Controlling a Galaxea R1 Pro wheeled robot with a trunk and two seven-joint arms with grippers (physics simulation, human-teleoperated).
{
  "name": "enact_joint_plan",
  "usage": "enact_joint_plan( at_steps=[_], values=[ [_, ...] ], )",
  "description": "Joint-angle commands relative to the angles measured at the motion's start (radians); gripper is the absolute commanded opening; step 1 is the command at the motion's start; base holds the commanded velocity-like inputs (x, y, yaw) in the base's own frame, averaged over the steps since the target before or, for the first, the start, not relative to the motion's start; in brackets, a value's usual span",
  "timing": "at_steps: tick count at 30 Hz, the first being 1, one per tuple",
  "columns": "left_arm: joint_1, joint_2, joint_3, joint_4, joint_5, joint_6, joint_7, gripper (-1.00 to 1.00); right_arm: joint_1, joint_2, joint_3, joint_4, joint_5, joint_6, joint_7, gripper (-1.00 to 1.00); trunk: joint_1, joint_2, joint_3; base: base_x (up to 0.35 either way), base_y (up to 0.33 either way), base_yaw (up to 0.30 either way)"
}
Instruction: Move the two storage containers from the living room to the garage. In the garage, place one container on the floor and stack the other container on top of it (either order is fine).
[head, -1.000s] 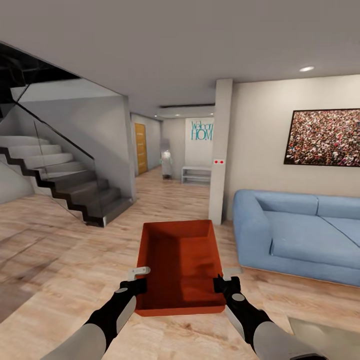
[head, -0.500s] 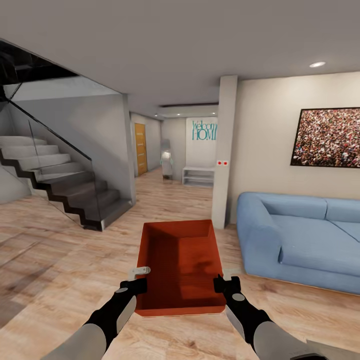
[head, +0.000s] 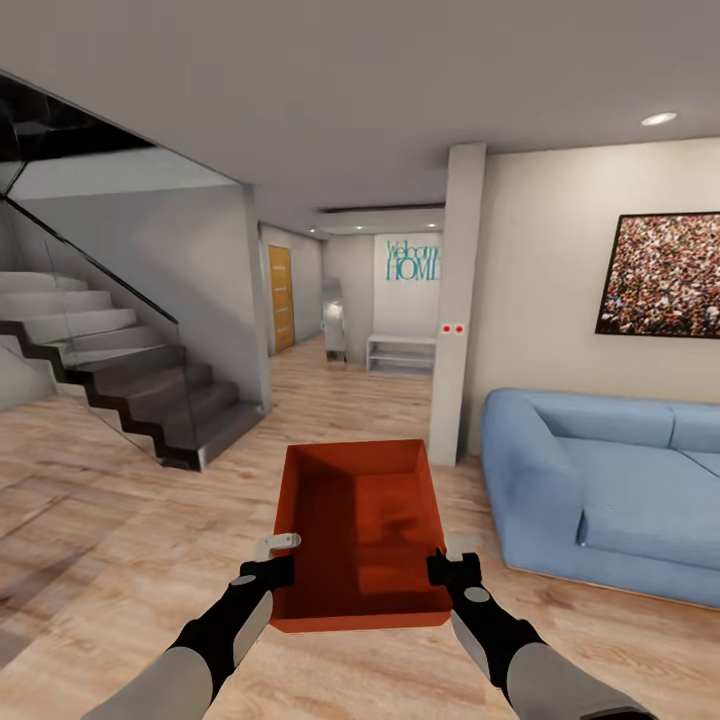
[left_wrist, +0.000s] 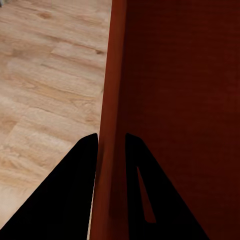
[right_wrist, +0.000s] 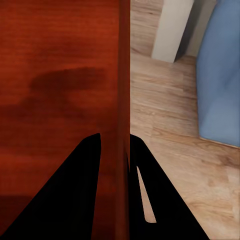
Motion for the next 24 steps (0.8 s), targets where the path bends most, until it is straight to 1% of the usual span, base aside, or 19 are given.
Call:
enact_joint_plan(
  at_steps=[1, 5, 13, 24],
  values=[
    [0.0, 0.012, 0.047, -0.005, -0.011, -0.049, 0.074, -1.0, -0.001, 0.0, -0.014, 0.001, -0.029, 0.002, 0.002, -1.0, 0.001, -0.001, -0.002, 0.322, 0.075, 0.0],
    [0.0, 0.012, 0.047, -0.006, -0.011, -0.049, 0.075, -1.0, -0.002, 0.001, -0.014, 0.001, -0.03, 0.002, 0.001, -1.0, 0.001, -0.001, -0.002, 0.322, 0.075, 0.022],
    [0.0, 0.012, 0.047, -0.007, -0.011, -0.049, 0.078, -1.0, -0.001, 0.001, -0.014, 0.001, -0.032, 0.002, 0.003, -1.0, 0.001, -0.001, -0.002, 0.322, 0.075, 0.187],
    [0.0, 0.012, 0.047, -0.002, -0.013, -0.047, 0.081, -1.0, -0.002, 0.0, -0.014, 0.001, -0.032, 0.002, 0.003, -1.0, 0.001, -0.001, -0.002, 0.322, 0.022, 0.017]
  ],
)
